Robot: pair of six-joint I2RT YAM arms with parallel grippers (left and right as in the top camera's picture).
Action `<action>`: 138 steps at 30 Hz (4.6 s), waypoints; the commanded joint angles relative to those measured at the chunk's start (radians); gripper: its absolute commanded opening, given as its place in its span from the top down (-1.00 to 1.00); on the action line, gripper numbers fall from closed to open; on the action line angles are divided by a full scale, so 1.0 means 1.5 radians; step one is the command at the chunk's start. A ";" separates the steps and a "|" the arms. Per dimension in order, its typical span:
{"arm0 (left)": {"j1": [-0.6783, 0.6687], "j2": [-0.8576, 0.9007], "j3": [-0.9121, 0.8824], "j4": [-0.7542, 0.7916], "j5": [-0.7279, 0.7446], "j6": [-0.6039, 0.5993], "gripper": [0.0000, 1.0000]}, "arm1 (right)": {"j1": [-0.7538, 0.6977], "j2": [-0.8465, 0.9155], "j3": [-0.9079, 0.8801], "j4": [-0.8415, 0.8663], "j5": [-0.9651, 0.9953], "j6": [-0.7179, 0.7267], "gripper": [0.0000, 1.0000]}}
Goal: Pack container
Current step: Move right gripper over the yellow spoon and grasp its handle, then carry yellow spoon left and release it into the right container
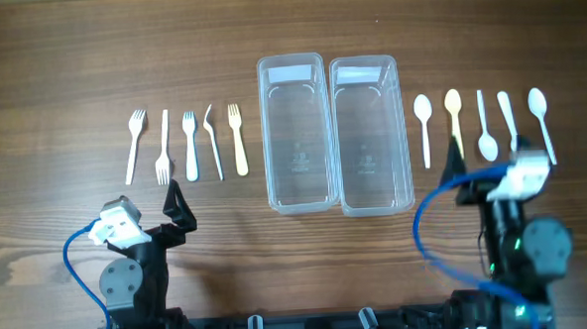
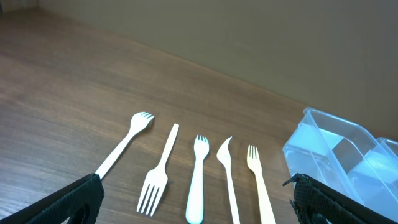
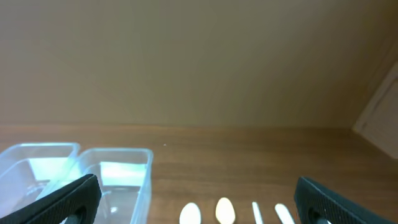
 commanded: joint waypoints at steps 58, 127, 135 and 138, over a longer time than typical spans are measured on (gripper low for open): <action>-0.003 -0.003 -0.007 0.002 0.013 0.016 -1.00 | -0.075 0.993 0.566 -0.330 0.057 -0.118 -0.27; -0.003 -0.003 -0.007 0.002 0.013 0.016 -1.00 | 0.094 0.841 0.808 -0.474 -0.069 0.011 0.91; -0.003 -0.003 -0.007 0.002 0.013 0.016 -1.00 | 0.192 0.861 0.780 -0.491 -0.069 0.043 0.91; -0.003 -0.003 -0.007 0.002 0.013 0.016 -1.00 | 0.212 0.894 0.762 -0.492 -0.069 0.047 0.91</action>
